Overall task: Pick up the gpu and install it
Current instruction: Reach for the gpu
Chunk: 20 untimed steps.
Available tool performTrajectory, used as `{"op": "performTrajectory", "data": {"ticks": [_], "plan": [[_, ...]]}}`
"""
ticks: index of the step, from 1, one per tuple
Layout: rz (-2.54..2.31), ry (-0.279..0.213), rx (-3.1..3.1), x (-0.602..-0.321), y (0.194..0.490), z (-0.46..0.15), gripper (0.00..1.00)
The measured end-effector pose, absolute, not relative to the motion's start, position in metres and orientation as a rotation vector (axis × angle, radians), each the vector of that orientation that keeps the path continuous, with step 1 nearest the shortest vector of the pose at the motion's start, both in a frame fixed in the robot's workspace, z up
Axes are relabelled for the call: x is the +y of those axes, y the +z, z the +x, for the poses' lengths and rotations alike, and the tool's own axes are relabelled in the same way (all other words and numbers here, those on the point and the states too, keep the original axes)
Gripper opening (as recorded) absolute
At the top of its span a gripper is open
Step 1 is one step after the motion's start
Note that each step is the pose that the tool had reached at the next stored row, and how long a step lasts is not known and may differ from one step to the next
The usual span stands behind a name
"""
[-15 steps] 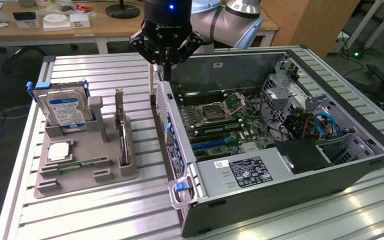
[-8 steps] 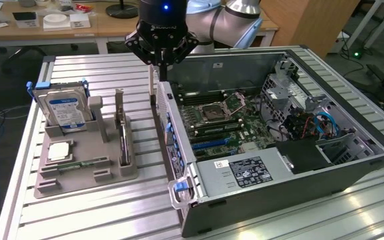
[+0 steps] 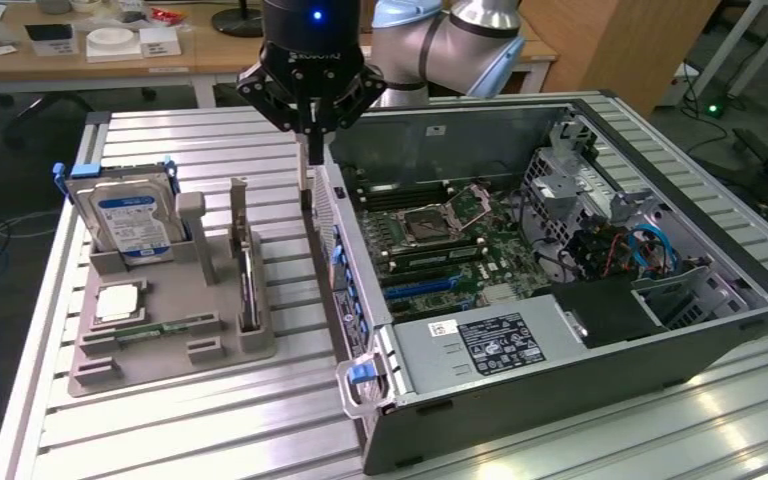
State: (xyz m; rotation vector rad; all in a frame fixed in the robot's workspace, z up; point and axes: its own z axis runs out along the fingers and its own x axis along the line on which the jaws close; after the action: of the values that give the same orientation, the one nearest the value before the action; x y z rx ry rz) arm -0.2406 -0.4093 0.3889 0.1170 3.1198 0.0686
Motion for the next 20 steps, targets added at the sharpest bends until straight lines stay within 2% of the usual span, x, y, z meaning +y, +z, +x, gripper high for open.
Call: {"op": "performTrajectory", "data": {"ticks": [20], "plan": [[0.117, 0.069, 3.121, -0.412, 0.388, -0.264, 0.11]]}}
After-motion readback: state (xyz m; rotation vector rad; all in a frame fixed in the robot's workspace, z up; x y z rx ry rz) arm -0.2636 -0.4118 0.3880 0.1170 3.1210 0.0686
